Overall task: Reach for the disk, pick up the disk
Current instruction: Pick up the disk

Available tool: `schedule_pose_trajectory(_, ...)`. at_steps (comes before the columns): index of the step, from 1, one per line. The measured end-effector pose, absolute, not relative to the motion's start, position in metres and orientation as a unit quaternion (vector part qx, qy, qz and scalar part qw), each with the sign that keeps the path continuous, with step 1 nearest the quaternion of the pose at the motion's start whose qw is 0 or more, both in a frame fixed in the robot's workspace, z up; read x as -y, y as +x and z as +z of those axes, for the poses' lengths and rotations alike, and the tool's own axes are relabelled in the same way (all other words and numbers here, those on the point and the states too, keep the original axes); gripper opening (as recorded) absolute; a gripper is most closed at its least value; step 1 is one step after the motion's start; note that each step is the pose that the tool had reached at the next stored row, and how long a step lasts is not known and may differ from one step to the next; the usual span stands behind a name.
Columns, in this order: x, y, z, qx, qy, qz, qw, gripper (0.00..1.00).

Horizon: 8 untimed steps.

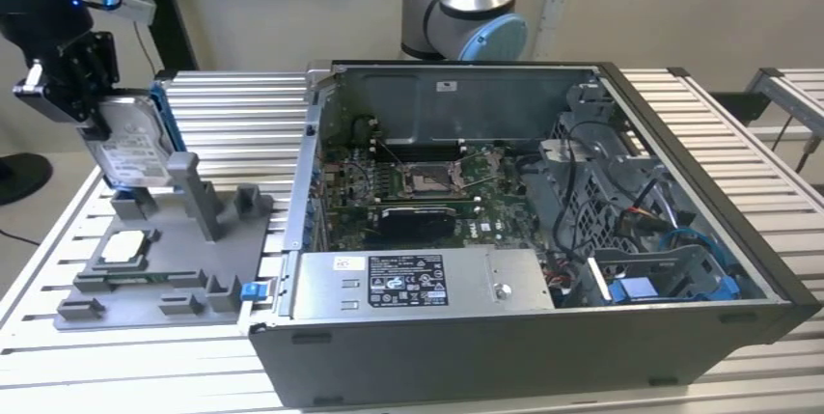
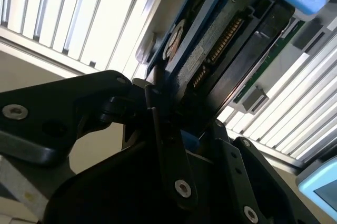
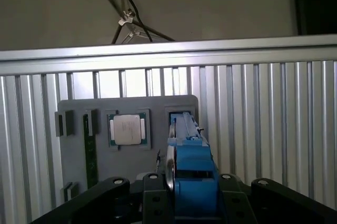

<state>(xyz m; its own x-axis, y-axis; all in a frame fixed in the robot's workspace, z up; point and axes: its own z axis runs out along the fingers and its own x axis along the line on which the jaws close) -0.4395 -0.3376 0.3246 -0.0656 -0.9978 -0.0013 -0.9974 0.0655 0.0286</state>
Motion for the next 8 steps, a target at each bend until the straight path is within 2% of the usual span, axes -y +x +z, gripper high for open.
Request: schedule_pose_trajectory(8, 0.3376, -0.4395, 0.3304, 0.73, 0.683, -0.011, 0.009, 0.0)
